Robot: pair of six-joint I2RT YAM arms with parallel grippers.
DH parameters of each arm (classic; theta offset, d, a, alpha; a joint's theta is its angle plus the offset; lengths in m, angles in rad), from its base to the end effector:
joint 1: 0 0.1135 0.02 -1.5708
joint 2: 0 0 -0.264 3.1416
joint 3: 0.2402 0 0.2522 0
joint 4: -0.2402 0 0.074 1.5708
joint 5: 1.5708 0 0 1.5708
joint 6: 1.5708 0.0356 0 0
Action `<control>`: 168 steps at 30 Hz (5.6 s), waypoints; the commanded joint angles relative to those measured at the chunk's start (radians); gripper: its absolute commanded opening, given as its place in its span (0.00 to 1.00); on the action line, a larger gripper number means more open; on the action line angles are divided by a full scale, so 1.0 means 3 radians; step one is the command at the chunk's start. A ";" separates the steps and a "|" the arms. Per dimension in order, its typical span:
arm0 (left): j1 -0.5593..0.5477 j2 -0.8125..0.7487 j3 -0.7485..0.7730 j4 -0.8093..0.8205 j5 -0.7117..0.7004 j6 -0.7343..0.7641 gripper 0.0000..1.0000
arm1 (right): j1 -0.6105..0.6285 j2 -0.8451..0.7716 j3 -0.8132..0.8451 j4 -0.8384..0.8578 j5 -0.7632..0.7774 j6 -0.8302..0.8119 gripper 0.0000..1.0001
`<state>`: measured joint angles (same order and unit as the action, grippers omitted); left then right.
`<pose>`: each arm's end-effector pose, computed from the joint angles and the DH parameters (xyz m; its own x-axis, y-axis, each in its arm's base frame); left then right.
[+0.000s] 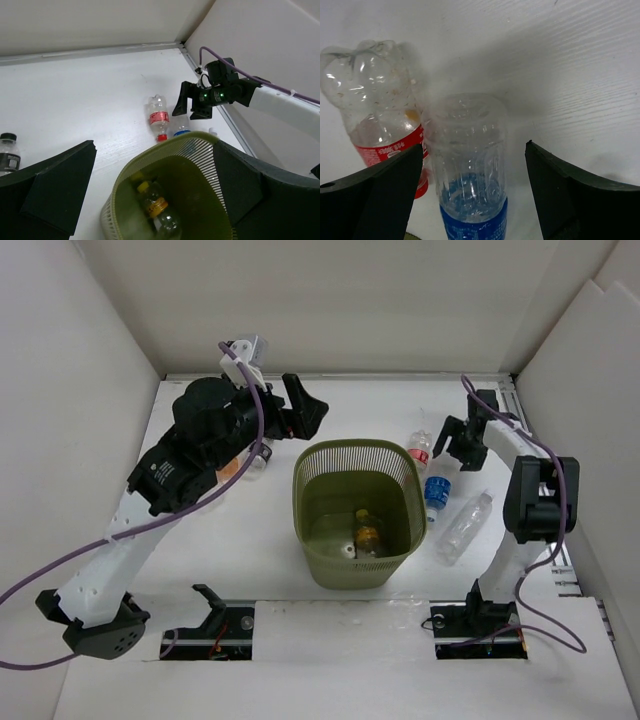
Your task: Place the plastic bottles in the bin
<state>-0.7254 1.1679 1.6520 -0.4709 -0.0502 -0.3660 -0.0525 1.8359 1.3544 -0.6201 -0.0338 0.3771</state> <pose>0.1620 -0.1413 0.5249 -0.2145 -0.2875 -0.9335 0.5872 0.7257 -0.3585 0.3831 -0.0189 0.2103 -0.8144 0.4113 -0.4093 0.3626 0.9114 0.1945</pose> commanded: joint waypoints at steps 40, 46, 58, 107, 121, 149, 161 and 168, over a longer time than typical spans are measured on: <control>-0.0123 0.1312 0.1458 0.0761 0.2110 0.0448 1.00 | 0.0297 -0.1569 0.2284 0.0088 -0.1446 0.0307 0.00; -0.0123 0.1419 0.1493 0.1017 0.2044 0.0417 1.00 | 0.0517 -0.1497 0.2215 0.0782 -0.2121 0.0818 0.00; -0.0123 0.1450 0.1130 0.1534 0.2376 0.0080 0.93 | 0.1458 -0.1538 0.1954 0.1596 -0.1984 0.1197 0.00; -0.0573 -0.0150 -0.0225 0.0859 0.1118 0.0136 1.00 | 0.0569 0.1121 0.1576 -0.0546 0.0404 -0.0030 0.94; -0.0573 0.0044 -0.0015 0.0409 0.0530 0.0003 1.00 | 0.0507 0.1152 0.1391 -0.0464 0.0210 0.0006 0.25; -0.0573 0.1256 0.1616 0.0286 0.1026 0.0530 1.00 | 0.0589 -0.1625 0.1887 0.0824 -0.1692 0.0502 0.00; -0.0573 0.1057 0.1079 0.0808 0.1297 0.0560 1.00 | 0.1284 -0.1896 0.1488 0.1509 -0.2168 0.0962 0.00; -0.0573 0.1011 0.0891 0.0869 0.1379 0.0530 0.14 | 0.1540 -0.1927 0.1407 0.1540 -0.2081 0.1003 0.17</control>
<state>-0.8913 1.5162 1.9469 -0.2821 0.3294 -0.2176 0.3962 1.2839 1.7832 -0.2512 -0.6472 0.6392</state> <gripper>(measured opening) 0.442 0.676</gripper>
